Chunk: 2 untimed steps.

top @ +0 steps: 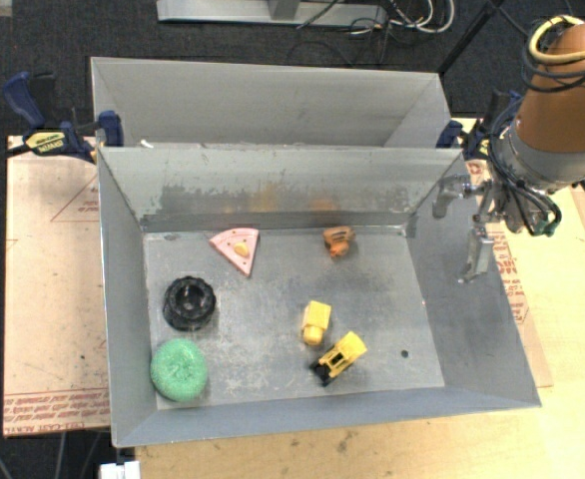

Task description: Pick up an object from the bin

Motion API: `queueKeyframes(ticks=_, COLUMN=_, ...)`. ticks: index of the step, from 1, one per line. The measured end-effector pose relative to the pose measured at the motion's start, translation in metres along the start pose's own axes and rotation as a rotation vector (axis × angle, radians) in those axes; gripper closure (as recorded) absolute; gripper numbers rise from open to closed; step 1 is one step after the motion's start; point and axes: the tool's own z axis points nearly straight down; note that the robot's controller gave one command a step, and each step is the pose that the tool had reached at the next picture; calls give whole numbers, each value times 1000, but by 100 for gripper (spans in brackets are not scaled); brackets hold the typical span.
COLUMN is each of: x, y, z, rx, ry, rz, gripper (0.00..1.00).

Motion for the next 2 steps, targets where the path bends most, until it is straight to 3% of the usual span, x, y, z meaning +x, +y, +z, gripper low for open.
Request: queueKeyframes(ticks=2, x=-4, y=2, z=-9, rx=2, ry=-8, rz=-25, gripper=0)
